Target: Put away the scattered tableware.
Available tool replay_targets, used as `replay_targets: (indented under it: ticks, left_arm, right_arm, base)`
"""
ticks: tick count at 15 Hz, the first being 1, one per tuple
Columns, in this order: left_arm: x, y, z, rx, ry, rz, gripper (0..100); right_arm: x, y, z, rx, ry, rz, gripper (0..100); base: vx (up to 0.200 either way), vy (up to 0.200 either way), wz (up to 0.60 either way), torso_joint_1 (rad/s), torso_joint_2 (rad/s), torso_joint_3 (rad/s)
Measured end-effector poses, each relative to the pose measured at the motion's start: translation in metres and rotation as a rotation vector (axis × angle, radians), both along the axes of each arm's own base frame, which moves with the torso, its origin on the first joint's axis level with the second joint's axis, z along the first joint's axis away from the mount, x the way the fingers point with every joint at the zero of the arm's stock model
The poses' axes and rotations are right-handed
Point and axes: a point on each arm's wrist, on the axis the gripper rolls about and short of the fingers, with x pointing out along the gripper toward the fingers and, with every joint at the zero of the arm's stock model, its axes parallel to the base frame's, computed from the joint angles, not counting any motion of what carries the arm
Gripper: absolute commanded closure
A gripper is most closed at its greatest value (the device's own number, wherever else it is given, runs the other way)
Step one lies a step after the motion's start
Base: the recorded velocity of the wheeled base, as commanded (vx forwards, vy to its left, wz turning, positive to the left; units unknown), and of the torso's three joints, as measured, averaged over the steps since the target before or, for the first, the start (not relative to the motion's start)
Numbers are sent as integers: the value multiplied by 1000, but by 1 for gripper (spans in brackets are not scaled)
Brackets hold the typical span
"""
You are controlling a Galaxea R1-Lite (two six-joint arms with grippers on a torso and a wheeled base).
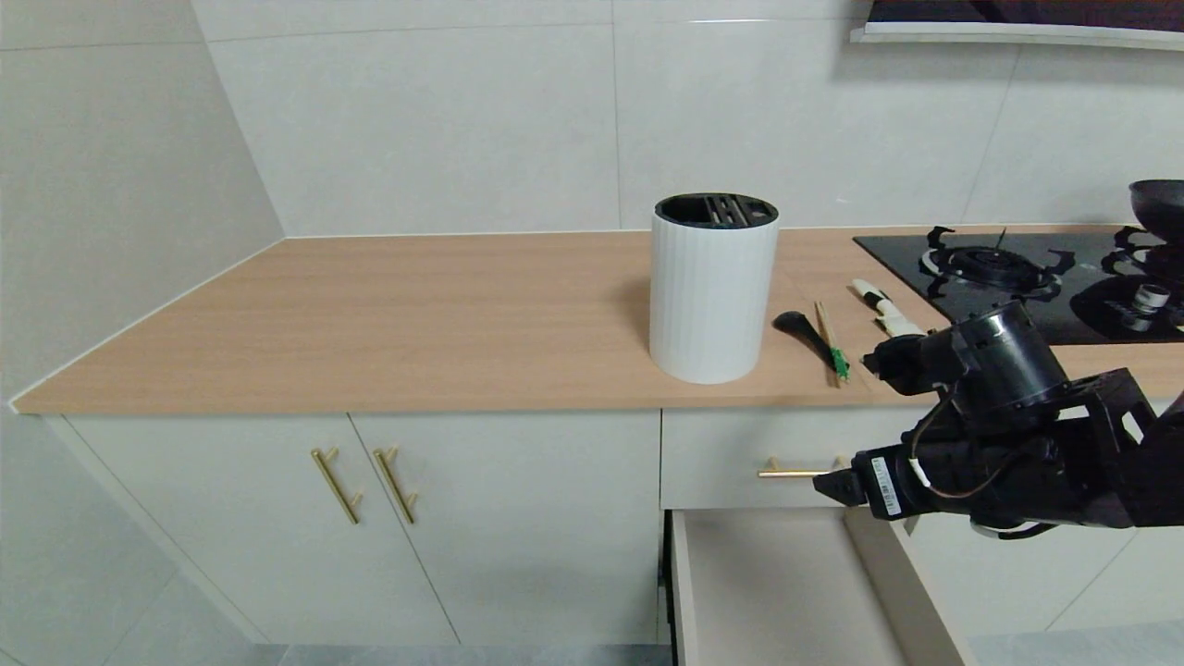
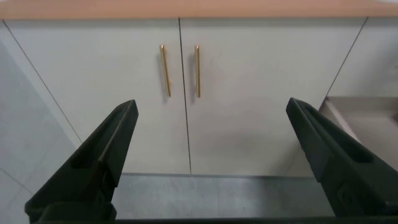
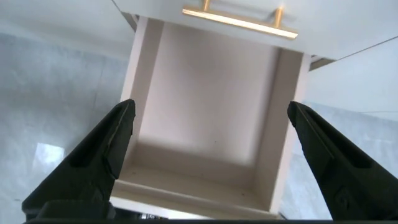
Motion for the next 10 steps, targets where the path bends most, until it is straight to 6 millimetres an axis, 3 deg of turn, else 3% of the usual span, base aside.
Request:
replay_targets:
  ticks: [5,10]
  left_arm:
    - [0,0,0,0,0,1,0]
    - [0,0,0,0,0,0,0]
  right_arm:
    - [18,9,10,60,-113,-5,0]
    - [65,9,32,121,-212,-125,0]
  base:
    - [0,0,0,17,-32,-18]
    - [0,0,0,0,0,0]
